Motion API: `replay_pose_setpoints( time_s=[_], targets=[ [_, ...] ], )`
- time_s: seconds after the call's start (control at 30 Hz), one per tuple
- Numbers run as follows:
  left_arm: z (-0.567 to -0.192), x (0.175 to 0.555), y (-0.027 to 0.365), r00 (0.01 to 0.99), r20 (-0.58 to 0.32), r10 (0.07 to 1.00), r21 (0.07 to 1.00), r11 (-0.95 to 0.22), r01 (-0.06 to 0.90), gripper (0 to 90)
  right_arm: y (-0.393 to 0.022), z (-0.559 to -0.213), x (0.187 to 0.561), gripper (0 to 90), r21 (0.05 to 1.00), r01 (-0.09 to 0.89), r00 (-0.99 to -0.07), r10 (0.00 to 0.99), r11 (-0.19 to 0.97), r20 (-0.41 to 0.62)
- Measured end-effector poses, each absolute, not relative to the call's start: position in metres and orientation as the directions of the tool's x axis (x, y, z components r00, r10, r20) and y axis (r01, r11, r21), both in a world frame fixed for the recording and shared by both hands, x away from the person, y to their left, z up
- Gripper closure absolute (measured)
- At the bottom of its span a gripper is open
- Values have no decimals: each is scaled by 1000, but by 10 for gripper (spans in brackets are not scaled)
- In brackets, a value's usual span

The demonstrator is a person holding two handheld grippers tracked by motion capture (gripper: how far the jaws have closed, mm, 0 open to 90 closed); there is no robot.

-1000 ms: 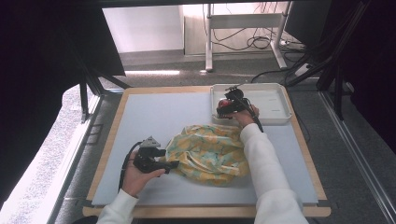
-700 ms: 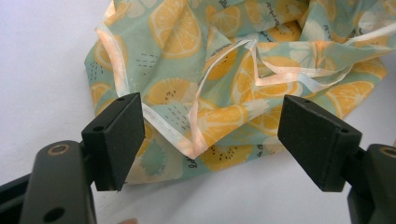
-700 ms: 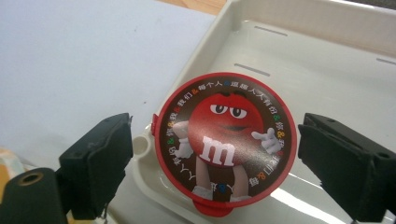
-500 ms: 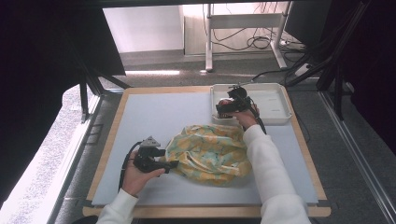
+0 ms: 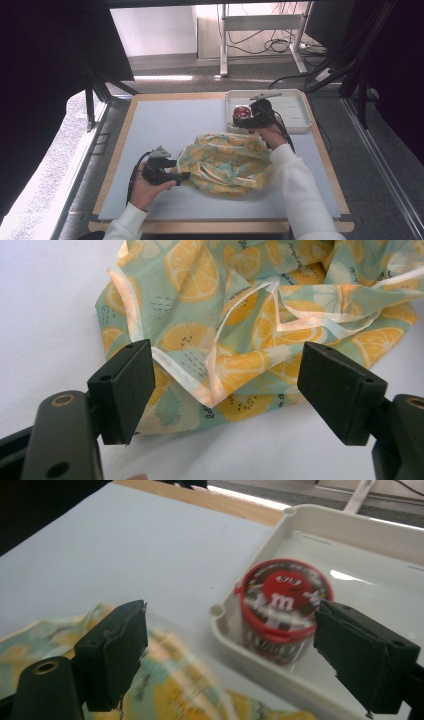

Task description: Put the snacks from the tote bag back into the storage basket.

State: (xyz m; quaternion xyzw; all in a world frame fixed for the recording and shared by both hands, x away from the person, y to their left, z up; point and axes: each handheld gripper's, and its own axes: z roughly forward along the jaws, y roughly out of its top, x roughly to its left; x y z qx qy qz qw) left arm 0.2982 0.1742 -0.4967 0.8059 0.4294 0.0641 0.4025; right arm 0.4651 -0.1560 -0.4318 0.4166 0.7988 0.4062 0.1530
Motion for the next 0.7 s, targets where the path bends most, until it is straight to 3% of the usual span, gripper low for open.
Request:
replay_pose_setpoints(
  time_s=[0.7],
  targets=[
    [-497,298,178,609,-239,756,710,-292,641,232,-192,-448,342,173,822,450,-720,686,349,103]
  ],
)
